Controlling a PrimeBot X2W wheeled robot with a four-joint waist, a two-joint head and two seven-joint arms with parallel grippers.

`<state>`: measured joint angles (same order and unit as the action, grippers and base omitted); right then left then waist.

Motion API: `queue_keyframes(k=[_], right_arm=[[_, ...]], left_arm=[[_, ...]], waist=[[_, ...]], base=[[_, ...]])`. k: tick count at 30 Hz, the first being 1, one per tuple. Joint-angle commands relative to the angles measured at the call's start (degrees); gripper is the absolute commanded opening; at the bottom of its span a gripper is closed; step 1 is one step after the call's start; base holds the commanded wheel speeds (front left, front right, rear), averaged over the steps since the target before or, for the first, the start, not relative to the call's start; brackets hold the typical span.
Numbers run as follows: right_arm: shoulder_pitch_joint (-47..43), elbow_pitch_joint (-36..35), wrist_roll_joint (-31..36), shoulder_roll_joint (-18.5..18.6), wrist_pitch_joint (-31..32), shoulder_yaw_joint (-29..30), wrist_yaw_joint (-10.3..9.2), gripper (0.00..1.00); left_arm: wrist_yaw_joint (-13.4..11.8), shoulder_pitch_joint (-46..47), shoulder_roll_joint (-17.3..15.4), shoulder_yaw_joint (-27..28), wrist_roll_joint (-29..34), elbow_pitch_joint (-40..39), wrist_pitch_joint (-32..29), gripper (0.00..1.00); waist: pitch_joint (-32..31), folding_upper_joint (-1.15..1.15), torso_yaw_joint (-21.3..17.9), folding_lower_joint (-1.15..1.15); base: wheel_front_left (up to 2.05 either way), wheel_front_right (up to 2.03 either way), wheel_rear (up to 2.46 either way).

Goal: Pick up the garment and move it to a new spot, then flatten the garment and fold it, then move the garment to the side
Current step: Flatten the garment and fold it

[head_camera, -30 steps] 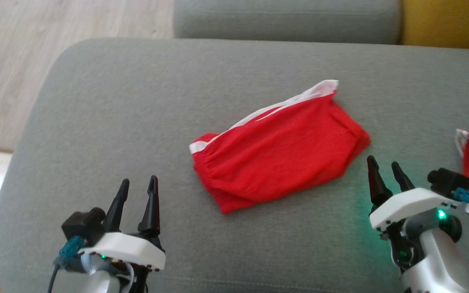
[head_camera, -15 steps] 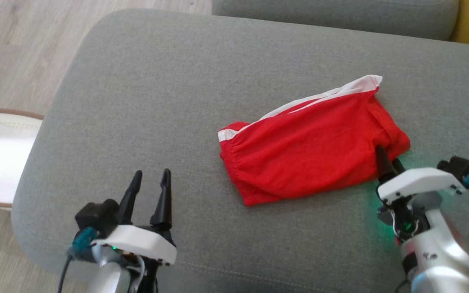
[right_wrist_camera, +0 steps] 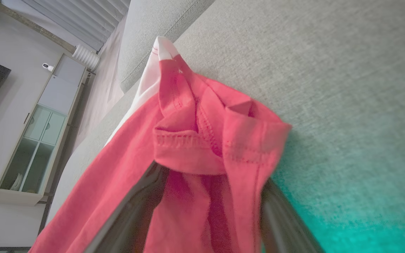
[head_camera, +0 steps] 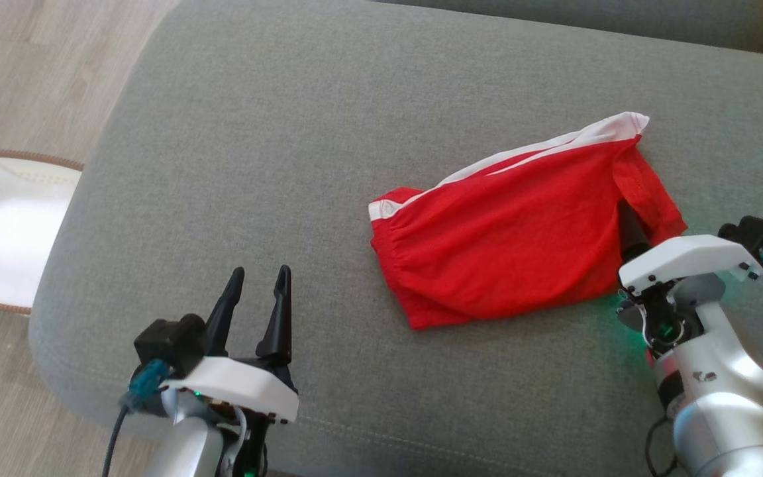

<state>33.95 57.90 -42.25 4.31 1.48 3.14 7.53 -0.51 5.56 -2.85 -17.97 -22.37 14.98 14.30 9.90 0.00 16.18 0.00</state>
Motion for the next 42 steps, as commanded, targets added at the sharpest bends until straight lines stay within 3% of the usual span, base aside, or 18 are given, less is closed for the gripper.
queue_keyframes(k=[1, 11, 12, 13, 14, 28, 35, 42], right_arm=[[1.1, 0.3, 0.0, -1.4, -0.3, -1.9, -0.04, 1.0], [3.9, 2.5, 0.8, -1.4, -3.4, -0.9, -0.04, 1.0], [4.1, 2.7, 0.9, -1.4, -4.0, -0.8, -0.04, 0.62], [4.4, 2.9, 0.9, -1.4, -4.6, -0.8, -0.04, 0.05], [4.5, 3.0, 0.9, -1.4, -5.2, -0.9, -0.04, 0.0], [2.5, 5.7, 5.8, -0.7, -13.8, 0.5, -0.04, 0.0], [-0.5, 11.9, 10.4, 2.4, -16.3, 8.2, -0.04, 0.0], [-1.5, 7.8, 15.5, -0.2, -16.5, 10.1, -0.04, 0.0]], left_arm=[[-0.3, 2.5, 0.0, 1.3, -0.8, -1.6, 0.7, 1.0], [-0.6, 3.0, 0.0, 0.2, -1.4, -0.9, 0.7, 1.0], [-0.7, 3.1, 0.0, 0.2, -1.4, -0.8, 0.7, 1.0], [-0.7, 3.1, 0.0, 0.2, -1.4, -0.7, 0.7, 1.0], [-0.7, 3.1, 0.0, 0.3, -1.4, -0.7, 0.7, 1.0], [-0.5, 1.8, 0.0, 1.5, -1.6, 0.5, 0.7, 1.0], [-0.1, 0.0, 0.0, 2.4, -1.4, 1.1, 0.7, 1.0], [0.0, -1.4, 0.0, 2.4, -1.5, 1.4, 0.7, 1.0]], waist=[[0.3, 0.0, 0.3, 0.0], [1.1, 0.0, 0.8, 0.0], [1.1, 0.0, 0.8, 0.0], [1.1, 0.0, 0.7, 0.0], [1.1, 0.0, 0.6, 0.0], [-3.6, 0.0, -5.4, 0.0], [-7.5, 0.0, -8.6, 0.0], [-9.1, 0.0, -9.5, 0.0]], base=[[0.0, 0.0, 0.0], [0.0, 0.0, 0.0], [0.0, 0.0, 0.0], [0.0, 0.0, 0.0], [0.0, 0.0, 0.0], [0.0, 0.0, 0.0], [0.0, 0.0, 0.0], [0.0, 0.0, 0.0]])
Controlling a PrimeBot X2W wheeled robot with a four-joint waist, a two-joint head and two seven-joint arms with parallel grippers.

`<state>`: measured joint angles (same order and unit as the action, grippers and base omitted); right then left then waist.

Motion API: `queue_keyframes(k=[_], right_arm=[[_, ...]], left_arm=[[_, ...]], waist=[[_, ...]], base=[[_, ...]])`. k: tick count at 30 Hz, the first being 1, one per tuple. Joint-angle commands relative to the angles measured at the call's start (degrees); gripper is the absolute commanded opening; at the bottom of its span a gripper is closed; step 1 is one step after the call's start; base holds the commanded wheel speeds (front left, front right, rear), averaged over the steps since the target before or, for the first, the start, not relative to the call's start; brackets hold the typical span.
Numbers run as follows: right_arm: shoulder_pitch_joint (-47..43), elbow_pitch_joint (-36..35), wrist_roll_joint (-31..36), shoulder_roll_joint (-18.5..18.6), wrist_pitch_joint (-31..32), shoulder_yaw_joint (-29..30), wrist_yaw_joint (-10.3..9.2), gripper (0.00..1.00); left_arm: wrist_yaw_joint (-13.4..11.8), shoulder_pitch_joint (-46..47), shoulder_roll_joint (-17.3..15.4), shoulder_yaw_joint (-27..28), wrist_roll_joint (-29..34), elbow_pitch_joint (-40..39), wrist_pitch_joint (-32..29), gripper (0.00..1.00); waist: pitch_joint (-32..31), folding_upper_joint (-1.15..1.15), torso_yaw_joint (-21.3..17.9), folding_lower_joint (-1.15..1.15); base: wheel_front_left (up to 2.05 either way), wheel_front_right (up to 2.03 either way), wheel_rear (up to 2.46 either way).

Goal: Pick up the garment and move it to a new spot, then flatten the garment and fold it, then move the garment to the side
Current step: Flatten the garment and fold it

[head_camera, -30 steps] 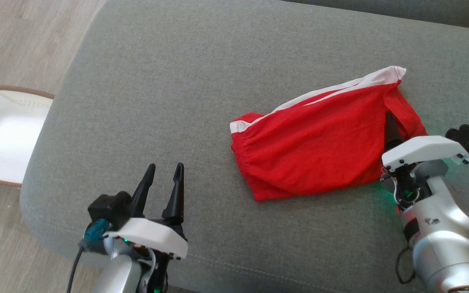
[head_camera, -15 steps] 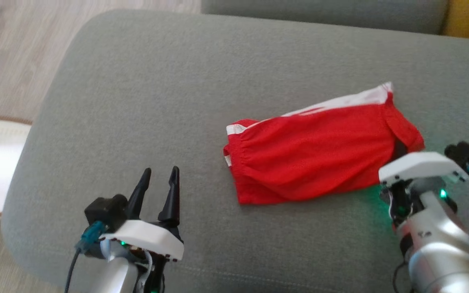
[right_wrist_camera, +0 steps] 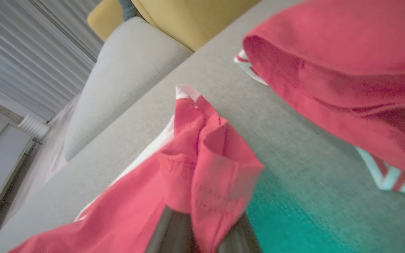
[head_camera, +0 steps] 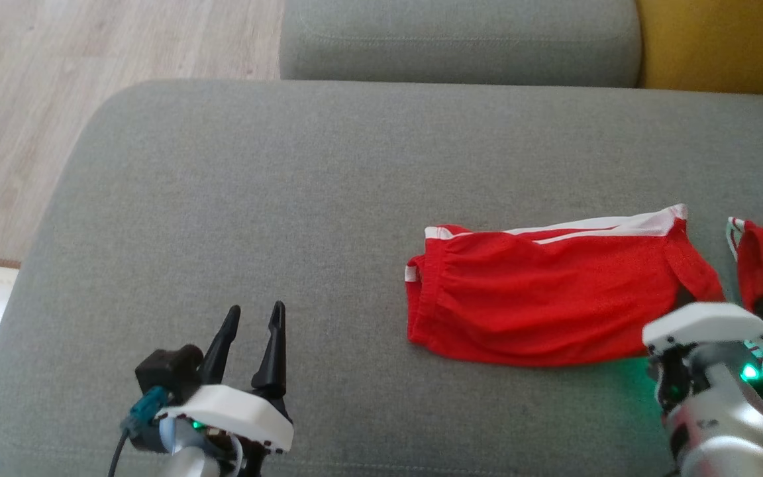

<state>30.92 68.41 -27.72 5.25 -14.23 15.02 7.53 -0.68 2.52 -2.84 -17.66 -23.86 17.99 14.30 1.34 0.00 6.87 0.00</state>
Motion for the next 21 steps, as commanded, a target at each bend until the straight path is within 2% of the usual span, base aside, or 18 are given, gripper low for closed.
queue_keyframes(k=[1, 4, 6, 7, 11, 14, 21], right_arm=[[1.5, -4.1, 1.3, -1.6, -0.7, -2.3, -0.04, 0.0], [0.9, -7.7, 0.9, -2.3, -0.8, -5.0, -0.04, 0.0], [0.4, -10.3, -3.1, -2.3, -0.3, -9.9, -0.04, 0.0], [0.4, -10.3, -3.1, -2.3, -0.3, -9.9, -0.04, 0.0], [-2.6, -17.3, -12.4, -2.3, 0.5, -21.5, -0.04, 0.0], [-5.0, -22.2, -16.9, -2.4, 0.8, -28.5, -0.04, 0.0], [-8.4, -28.6, -22.0, -2.4, 1.0, -40.3, -0.04, 0.0]], left_arm=[[0.2, 1.4, 0.0, 2.2, 0.0, -1.4, 0.7, 1.0], [0.4, 1.1, 0.0, 2.6, 0.1, -0.9, 0.7, 1.0], [0.5, 1.2, 0.0, 2.7, 0.2, -0.8, 0.7, 1.0], [0.5, 1.2, 0.0, 2.7, 0.2, -0.8, 0.7, 1.0], [0.4, 0.7, 0.0, 3.4, 0.2, -0.8, 0.7, 1.0], [0.5, 0.3, 0.0, 3.7, 0.2, -0.8, 0.7, 1.0], [0.7, -0.5, 0.0, 4.1, 0.1, -0.4, 0.7, 1.0]], waist=[[-0.8, 0.0, -0.2, 0.0], [-1.8, 0.0, 0.2, 0.0], [-2.4, 0.0, 0.7, 0.0], [-2.4, 0.0, 0.7, 0.0], [-3.6, 0.0, 1.8, 0.0], [-3.9, 0.0, 2.7, 0.0], [-4.3, 0.0, 5.4, 0.0]], base=[[0.0, 0.0, 0.0], [0.0, 0.0, 0.0], [0.0, 0.0, 0.0], [0.0, 0.0, 0.0], [0.0, 0.0, 0.0], [0.0, 0.0, 0.0], [0.0, 0.0, 0.0]])
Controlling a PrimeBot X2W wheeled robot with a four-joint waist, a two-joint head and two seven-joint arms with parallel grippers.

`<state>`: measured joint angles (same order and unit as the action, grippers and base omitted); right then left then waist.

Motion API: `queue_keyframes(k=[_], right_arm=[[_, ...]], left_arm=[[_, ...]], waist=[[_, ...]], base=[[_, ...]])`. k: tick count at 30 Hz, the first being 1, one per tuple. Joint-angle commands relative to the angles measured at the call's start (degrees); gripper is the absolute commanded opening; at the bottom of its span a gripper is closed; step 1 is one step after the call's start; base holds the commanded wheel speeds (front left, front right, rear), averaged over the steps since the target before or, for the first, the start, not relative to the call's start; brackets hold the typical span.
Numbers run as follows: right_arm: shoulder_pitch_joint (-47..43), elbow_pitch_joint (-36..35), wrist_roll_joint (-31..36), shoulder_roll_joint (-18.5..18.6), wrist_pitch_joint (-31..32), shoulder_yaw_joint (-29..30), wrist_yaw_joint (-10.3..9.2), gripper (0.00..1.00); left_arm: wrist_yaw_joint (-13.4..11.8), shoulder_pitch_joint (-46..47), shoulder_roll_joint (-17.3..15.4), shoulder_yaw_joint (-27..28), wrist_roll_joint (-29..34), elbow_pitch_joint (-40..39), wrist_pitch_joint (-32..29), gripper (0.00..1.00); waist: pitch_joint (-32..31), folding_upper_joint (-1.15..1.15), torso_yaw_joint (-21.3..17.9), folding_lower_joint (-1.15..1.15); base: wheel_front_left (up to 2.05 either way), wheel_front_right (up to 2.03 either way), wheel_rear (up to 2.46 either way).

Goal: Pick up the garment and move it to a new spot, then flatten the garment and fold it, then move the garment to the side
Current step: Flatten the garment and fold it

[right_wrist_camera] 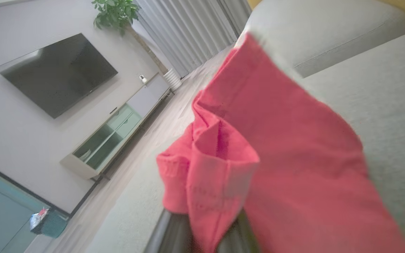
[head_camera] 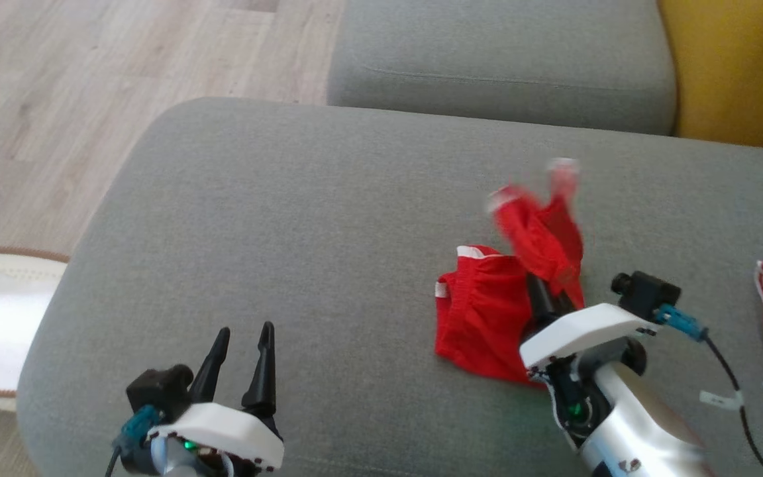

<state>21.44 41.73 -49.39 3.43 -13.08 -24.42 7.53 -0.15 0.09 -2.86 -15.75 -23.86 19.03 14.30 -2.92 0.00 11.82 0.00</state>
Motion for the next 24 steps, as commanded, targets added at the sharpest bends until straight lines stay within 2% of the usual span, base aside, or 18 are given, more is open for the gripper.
queue_keyframes(k=[1, 12, 13, 14, 24], right_arm=[[0.9, -2.3, -0.9, -0.5, -0.2, -1.9, -0.04, 0.0], [-0.6, -0.3, -1.8, -0.6, 0.1, -11.6, -0.04, 0.0], [-0.7, 0.0, -1.8, -0.6, 0.5, -12.6, -0.04, 0.2], [-0.7, 0.2, -1.5, -0.6, 0.9, -13.7, -0.04, 0.98], [0.1, 0.5, -2.5, -0.6, 1.4, -20.9, -0.04, 1.0]], left_arm=[[0.2, 1.9, 0.0, 2.2, 0.1, -1.3, 0.7, 1.0], [0.3, 1.1, 0.0, 3.0, 0.3, -1.0, 0.7, 1.0], [0.4, 1.0, 0.0, 3.1, 0.3, -1.0, 0.7, 1.0], [0.4, 1.0, 0.0, 3.1, 0.2, -1.0, 0.7, 1.0], [0.0, 1.4, 0.0, 1.9, -0.6, -1.1, 0.7, 1.0]], waist=[[-0.2, 0.0, 0.9, 0.0], [-0.7, 0.0, 3.6, 0.0], [-0.7, 0.0, 3.7, 0.0], [-0.7, 0.0, 3.7, 0.0], [0.4, 0.0, 4.5, 0.0]], base=[[0.0, 0.0, 0.0], [0.0, 0.0, 0.0], [0.0, 0.0, 0.0], [0.0, 0.0, 0.0], [0.0, 0.0, 0.0]])
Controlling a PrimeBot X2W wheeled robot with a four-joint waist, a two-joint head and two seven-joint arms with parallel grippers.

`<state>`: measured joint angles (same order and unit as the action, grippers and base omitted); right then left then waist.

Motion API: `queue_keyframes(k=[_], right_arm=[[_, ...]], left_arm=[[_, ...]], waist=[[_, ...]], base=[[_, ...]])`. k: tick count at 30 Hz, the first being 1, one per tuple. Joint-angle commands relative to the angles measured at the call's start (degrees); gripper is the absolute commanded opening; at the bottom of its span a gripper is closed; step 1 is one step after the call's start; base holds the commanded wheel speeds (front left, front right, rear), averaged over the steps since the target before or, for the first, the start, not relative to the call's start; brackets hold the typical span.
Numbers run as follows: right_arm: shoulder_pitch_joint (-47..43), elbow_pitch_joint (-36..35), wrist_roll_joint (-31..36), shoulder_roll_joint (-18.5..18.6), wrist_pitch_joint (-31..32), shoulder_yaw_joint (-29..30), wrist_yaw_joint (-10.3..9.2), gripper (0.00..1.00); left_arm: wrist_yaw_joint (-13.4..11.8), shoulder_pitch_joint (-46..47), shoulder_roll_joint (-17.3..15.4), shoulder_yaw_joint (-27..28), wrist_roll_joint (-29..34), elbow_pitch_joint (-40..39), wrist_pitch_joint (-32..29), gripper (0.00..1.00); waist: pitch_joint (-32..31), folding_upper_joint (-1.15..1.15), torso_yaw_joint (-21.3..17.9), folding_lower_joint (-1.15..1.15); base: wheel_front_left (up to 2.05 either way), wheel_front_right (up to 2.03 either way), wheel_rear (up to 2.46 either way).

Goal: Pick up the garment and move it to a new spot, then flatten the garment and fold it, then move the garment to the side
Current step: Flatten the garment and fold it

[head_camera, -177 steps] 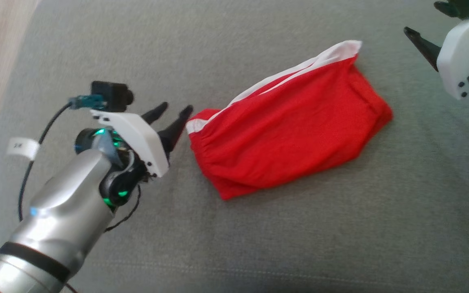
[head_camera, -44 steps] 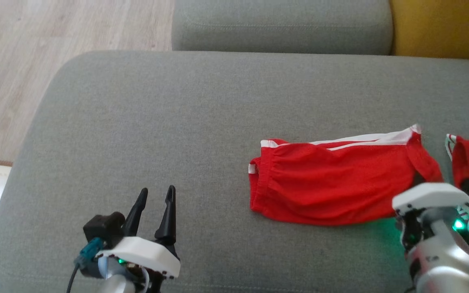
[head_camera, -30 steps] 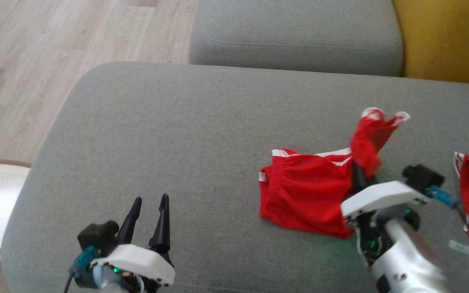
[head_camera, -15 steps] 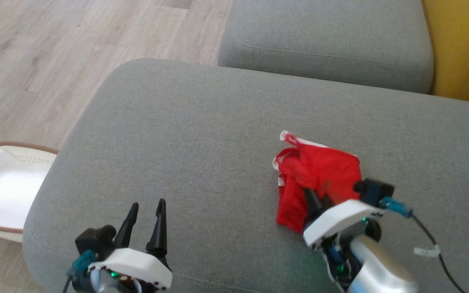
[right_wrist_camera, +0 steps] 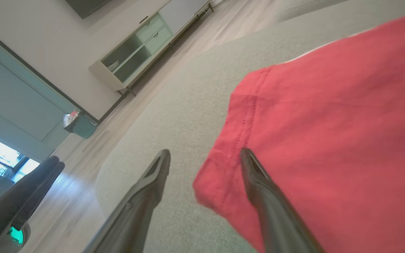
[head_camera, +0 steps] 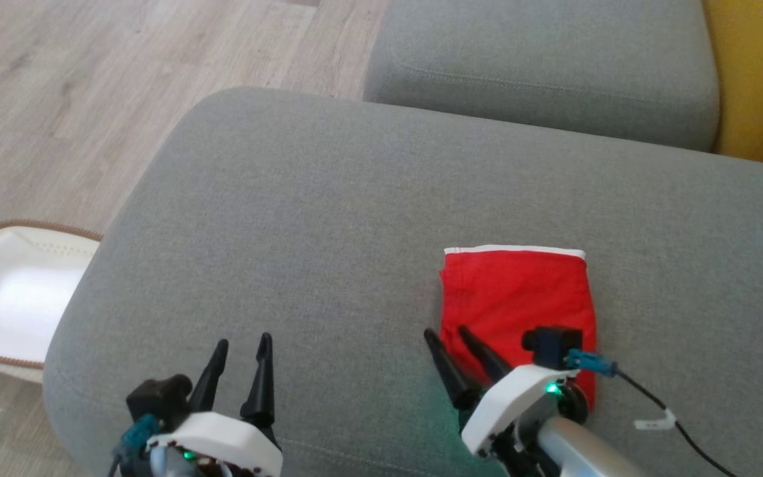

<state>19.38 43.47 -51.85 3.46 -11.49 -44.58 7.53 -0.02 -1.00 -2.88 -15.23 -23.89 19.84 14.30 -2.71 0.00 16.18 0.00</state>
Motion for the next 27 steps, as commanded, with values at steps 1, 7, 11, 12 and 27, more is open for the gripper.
queue_keyframes(k=[1, 7, 11, 12, 27], right_arm=[[2.4, -1.1, 0.3, -0.6, -0.2, -1.5, -0.04, 1.0], [2.7, 0.4, 0.4, -0.6, 0.5, -4.4, -0.04, 1.0], [3.1, 3.0, -0.2, -0.6, 1.4, -5.3, -0.04, 1.0], [3.4, 3.4, -0.2, -0.6, 1.5, -5.6, -0.04, 1.0], [12.7, 0.8, 17.2, 3.6, -3.5, 8.4, -0.04, 1.0]], left_arm=[[-0.2, 2.6, 0.0, 1.2, -0.7, -1.9, 0.7, 1.0], [-0.3, 2.8, 0.0, 0.9, -1.0, -1.7, 0.7, 1.0], [-0.5, 2.9, 0.0, 0.8, -1.1, -1.9, 0.7, 1.0], [-0.5, 2.9, 0.0, 0.8, -1.2, -1.9, 0.7, 1.0], [-0.3, 4.3, 0.0, 3.8, -0.9, -5.7, 0.7, 1.0]], waist=[[0.3, 0.0, 0.3, 0.0], [0.8, 0.0, 0.9, 0.0], [1.2, 0.0, 0.9, 0.0], [1.4, 0.0, 0.7, 0.0], [1.7, 0.0, -10.9, 0.0]], base=[[0.0, 0.0, 0.0], [0.0, 0.0, 0.0], [0.0, 0.0, 0.0], [0.0, 0.0, 0.0], [0.0, 0.0, 0.0]])
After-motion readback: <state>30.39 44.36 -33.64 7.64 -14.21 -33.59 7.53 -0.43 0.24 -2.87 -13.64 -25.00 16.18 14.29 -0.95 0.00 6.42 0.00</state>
